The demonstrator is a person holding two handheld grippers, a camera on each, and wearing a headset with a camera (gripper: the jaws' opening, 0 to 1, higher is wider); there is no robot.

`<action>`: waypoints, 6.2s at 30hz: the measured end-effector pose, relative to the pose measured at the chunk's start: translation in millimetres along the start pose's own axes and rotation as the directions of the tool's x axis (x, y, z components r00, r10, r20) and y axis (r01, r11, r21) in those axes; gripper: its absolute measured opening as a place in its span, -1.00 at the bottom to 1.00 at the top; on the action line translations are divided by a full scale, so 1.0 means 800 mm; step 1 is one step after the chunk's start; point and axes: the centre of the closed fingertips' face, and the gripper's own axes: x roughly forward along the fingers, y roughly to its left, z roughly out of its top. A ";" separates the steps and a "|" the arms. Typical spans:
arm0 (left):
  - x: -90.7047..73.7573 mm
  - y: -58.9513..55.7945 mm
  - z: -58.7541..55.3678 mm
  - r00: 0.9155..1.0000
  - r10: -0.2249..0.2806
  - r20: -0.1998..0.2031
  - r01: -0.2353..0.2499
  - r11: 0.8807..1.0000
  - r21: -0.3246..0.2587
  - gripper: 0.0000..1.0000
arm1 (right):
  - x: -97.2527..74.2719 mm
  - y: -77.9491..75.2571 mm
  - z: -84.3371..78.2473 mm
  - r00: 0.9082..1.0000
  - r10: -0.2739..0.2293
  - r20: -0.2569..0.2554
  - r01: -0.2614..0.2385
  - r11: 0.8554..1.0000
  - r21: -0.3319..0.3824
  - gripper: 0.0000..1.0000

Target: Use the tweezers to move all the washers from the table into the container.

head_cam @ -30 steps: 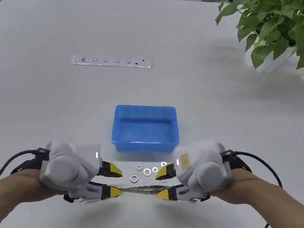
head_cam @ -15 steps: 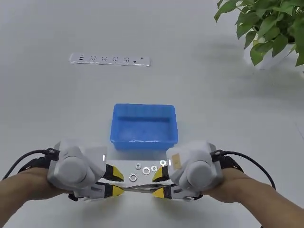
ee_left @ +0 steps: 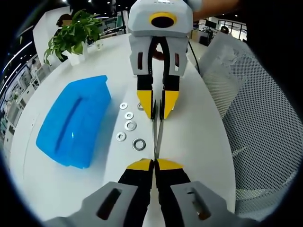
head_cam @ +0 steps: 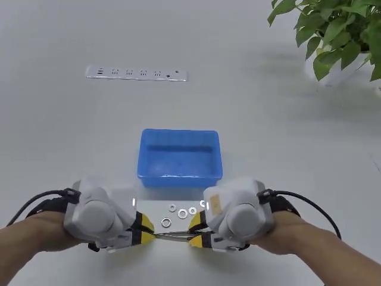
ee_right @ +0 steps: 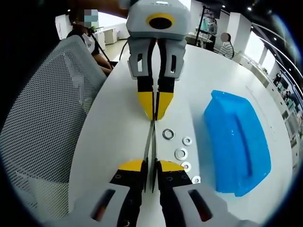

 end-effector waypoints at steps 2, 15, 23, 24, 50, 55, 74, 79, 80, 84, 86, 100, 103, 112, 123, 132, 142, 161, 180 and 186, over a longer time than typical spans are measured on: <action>0.001 0.000 0.000 1.000 -0.001 -0.003 0.001 1.000 0.001 -0.88 | 0.000 0.000 0.000 1.000 -0.002 -0.001 0.002 1.000 0.000 -0.76; -0.003 -0.003 0.003 1.000 -0.006 0.004 0.006 1.000 0.010 -0.89 | 0.000 0.002 -0.001 1.000 -0.006 -0.003 0.006 1.000 0.004 -0.76; -0.015 -0.005 0.013 1.000 -0.006 0.024 0.006 1.000 0.009 -0.89 | -0.001 0.003 0.000 1.000 -0.008 0.003 0.008 1.000 0.014 -0.76; -0.016 -0.005 0.015 1.000 -0.008 0.028 0.008 1.000 0.009 -0.89 | -0.002 0.003 0.001 1.000 -0.008 0.004 0.008 1.000 0.016 -0.76; -0.050 -0.007 0.068 0.996 -0.030 0.087 0.025 0.998 0.059 -0.89 | -0.014 0.004 0.010 0.999 -0.033 0.029 0.032 0.999 0.037 -0.78; -0.059 -0.008 0.081 0.995 -0.027 0.093 0.020 0.997 0.078 -0.89 | -0.017 0.003 0.017 0.998 -0.041 0.041 0.039 0.999 0.036 -0.79; -0.074 -0.014 0.116 0.990 -0.042 0.131 0.027 0.993 0.114 -0.90 | -0.016 0.004 0.041 0.994 -0.056 0.094 0.052 0.998 0.037 -0.80; -0.073 -0.017 0.124 0.989 -0.052 0.140 0.035 0.992 0.122 -0.90 | -0.016 0.005 0.044 0.993 -0.055 0.105 0.051 0.998 0.040 -0.80; -0.072 -0.018 0.126 0.988 -0.055 0.143 0.037 0.992 0.124 -0.90 | -0.016 0.005 0.044 0.993 -0.055 0.108 0.051 0.998 0.041 -0.80; -0.070 -0.021 0.132 0.986 -0.066 0.150 0.046 0.990 0.131 -0.90 | -0.015 0.007 0.048 0.992 -0.052 0.118 0.047 0.998 0.046 -0.80; -0.069 -0.021 0.134 0.986 -0.067 0.152 0.047 0.990 0.135 -0.90 | -0.016 0.007 0.047 0.991 -0.054 0.122 0.048 0.998 0.050 -0.80; -0.057 -0.027 0.129 0.985 -0.096 0.141 0.075 0.986 0.149 -0.86 | -0.018 0.009 0.047 0.989 -0.056 0.139 0.047 0.997 0.066 -0.80; -0.058 -0.026 0.128 0.984 -0.095 0.150 0.075 0.988 0.137 -0.86 | -0.018 0.009 0.046 0.989 -0.055 0.141 0.046 0.997 0.067 -0.80; -0.060 -0.025 0.127 0.984 -0.091 0.153 0.071 0.989 0.129 -0.88 | -0.018 0.010 0.045 0.989 -0.052 0.138 0.044 0.997 0.066 -0.80; -0.059 -0.025 0.132 0.980 -0.086 0.177 0.065 0.990 0.121 -0.89 | -0.019 0.010 0.044 0.989 -0.053 0.136 0.045 0.997 0.068 -0.80; -0.060 -0.024 0.132 0.981 -0.083 0.177 0.063 0.991 0.116 -0.91 | -0.019 0.008 0.045 0.990 -0.056 0.132 0.048 0.997 0.065 -0.77; -0.062 -0.024 0.131 0.981 -0.085 0.173 0.066 0.991 0.115 -0.91 | -0.018 0.010 0.049 0.988 -0.058 0.140 0.050 0.997 0.060 -0.76; -0.062 -0.016 0.146 0.977 -0.078 0.198 0.056 0.992 0.114 -0.91 | -0.039 -0.003 0.044 0.982 -0.110 0.153 0.097 0.991 0.092 -0.66; -0.055 0.002 0.164 0.971 -0.064 0.232 0.039 0.993 0.115 -0.91 | -0.061 -0.014 0.022 0.974 -0.174 0.143 0.152 0.977 0.152 -0.60; -0.052 0.006 0.168 0.969 -0.065 0.237 0.038 0.992 0.117 -0.91 | -0.068 -0.016 0.014 0.972 -0.189 0.141 0.163 0.971 0.174 -0.58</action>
